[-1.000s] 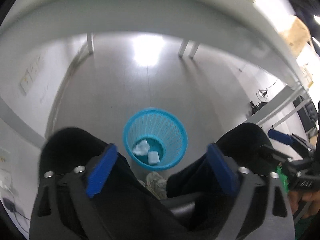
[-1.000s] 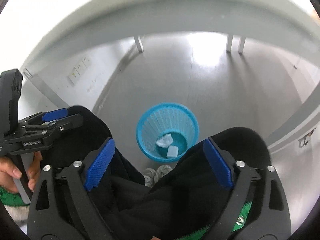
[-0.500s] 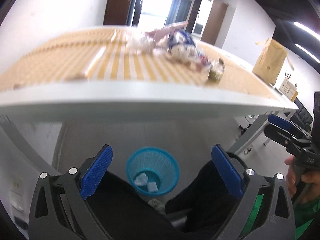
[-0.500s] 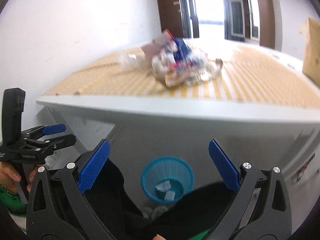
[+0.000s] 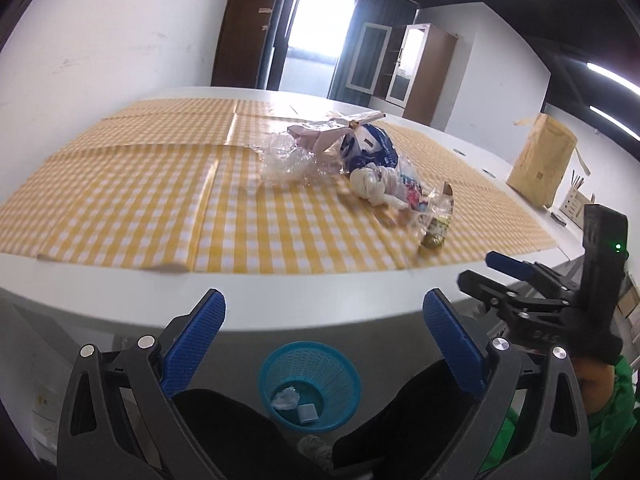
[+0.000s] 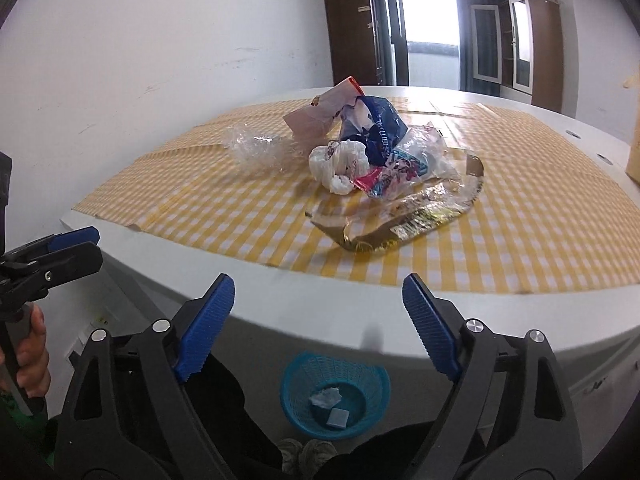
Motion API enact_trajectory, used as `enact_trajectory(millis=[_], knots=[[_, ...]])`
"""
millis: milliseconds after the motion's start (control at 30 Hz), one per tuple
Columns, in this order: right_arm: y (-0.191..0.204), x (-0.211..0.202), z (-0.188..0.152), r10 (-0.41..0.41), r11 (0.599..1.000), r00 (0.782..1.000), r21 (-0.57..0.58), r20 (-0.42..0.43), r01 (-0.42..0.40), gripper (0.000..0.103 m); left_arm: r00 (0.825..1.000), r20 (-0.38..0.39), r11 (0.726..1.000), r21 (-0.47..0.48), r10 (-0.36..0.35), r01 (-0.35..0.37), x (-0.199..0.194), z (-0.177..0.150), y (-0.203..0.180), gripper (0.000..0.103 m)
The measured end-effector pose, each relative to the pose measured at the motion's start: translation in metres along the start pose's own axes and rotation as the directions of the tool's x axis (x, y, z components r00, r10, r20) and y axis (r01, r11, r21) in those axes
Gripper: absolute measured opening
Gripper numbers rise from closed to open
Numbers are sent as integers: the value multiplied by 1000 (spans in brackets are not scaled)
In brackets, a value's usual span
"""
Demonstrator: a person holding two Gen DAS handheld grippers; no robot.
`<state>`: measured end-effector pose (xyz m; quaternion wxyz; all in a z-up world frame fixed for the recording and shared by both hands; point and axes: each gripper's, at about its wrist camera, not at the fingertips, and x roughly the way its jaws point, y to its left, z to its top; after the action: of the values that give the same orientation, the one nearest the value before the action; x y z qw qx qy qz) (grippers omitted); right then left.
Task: Collect trash
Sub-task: 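Raise both open tools from the wastebasket back toward the trash pile, then grasp the white red-printed bag with the left tool while the right tool grasps the gold snack wrapper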
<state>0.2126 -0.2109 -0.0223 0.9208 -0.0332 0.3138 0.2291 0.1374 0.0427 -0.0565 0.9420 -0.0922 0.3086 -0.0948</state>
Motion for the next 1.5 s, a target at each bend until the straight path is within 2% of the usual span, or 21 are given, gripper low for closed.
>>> enact_trajectory(millis=[267,400,467,533,600,700,833,1067,1167,1367,1467,1500], knots=[[-6,41,10,30,1000,998,9,-48,-29,61,1000,-21,1000,7,2,-2,25,16,0,97],[-9,49,14,42,999,998,22,-42,-41,59,999,-46,1000,-1,-2,2,42,27,3,96],[-11,54,15,34,999,998,18,-45,-33,51,999,-50,1000,8,-4,5,48,31,1,96],[-13,59,17,31,999,998,22,-60,-29,49,999,-54,1000,16,-4,5,56,37,-3,96],[-12,55,20,40,999,999,14,-37,-39,49,998,-59,1000,20,-9,10,63,43,-6,96],[-13,51,26,5,1000,1000,-10,-1,-5,49,998,-66,1000,25,-11,12,73,50,-11,96],[-15,57,32,46,999,999,-21,-8,-46,49,997,-76,999,45,-6,9,86,54,-20,96],[-23,70,30,110,994,992,-6,-66,-111,18,996,-88,998,62,-17,23,108,77,-31,96],[-27,69,30,132,991,988,-2,-75,-133,10,994,-103,997,77,-19,27,124,89,-37,94],[-41,64,29,138,990,987,26,-76,-137,5,987,-155,996,61,-51,61,162,108,-47,88],[-44,59,28,139,990,988,33,-72,-137,4,981,-191,996,68,-42,56,181,108,-52,76],[-45,56,29,144,989,987,36,-67,-142,4,978,-205,996,72,-37,53,187,107,-53,65]])
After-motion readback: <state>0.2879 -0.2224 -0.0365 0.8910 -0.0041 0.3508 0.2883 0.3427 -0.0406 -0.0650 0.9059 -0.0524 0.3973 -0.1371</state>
